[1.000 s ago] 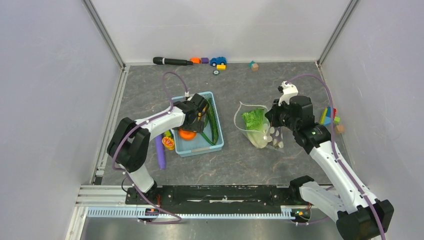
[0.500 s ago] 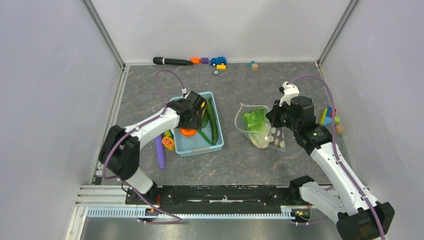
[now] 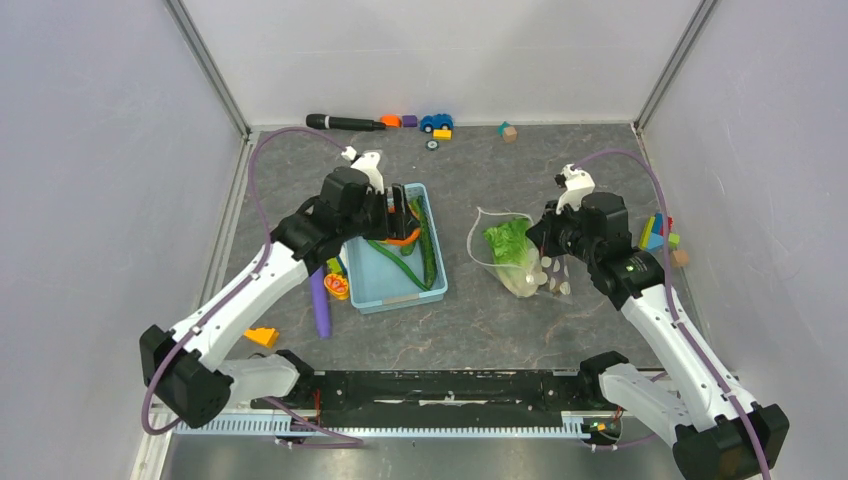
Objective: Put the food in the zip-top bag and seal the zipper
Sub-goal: Pick up the fake vegetable from the bin, then place the fake vegetable in the zipper food storage bag.
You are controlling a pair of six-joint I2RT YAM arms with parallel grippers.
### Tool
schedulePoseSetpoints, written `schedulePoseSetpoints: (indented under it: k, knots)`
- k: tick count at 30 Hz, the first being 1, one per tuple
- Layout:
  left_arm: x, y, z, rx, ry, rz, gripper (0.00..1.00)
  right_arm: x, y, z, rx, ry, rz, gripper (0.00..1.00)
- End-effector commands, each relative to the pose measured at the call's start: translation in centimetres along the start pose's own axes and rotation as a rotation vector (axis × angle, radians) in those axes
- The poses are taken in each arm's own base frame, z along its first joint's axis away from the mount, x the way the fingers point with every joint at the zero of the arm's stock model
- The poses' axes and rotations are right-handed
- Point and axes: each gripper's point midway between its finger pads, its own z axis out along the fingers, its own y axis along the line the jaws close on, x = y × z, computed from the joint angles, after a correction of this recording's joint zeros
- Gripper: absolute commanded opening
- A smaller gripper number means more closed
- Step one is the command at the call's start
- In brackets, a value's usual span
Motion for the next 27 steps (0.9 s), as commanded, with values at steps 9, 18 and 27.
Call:
schedulePoseSetpoints:
  k: [9,18,27]
  knots:
    - [-3.9,-15.3,-3.2,0.66,-0.104,0.15,0.17,-3.3,3.5,-1.0,-0.16,-0.075,0.06,0.0]
    - [-2.2,-18.1,-2.1,0.625,-0.089,0.276,0.13,-5.0,6.8,-1.6,-0.335,-0.122,0.111,0.0]
    - [-2.1,-18.0,-1.1,0.592,-0.093,0.278,0.11,-3.6,8.1,-1.0,-0.441,-0.103,0.183,0.0]
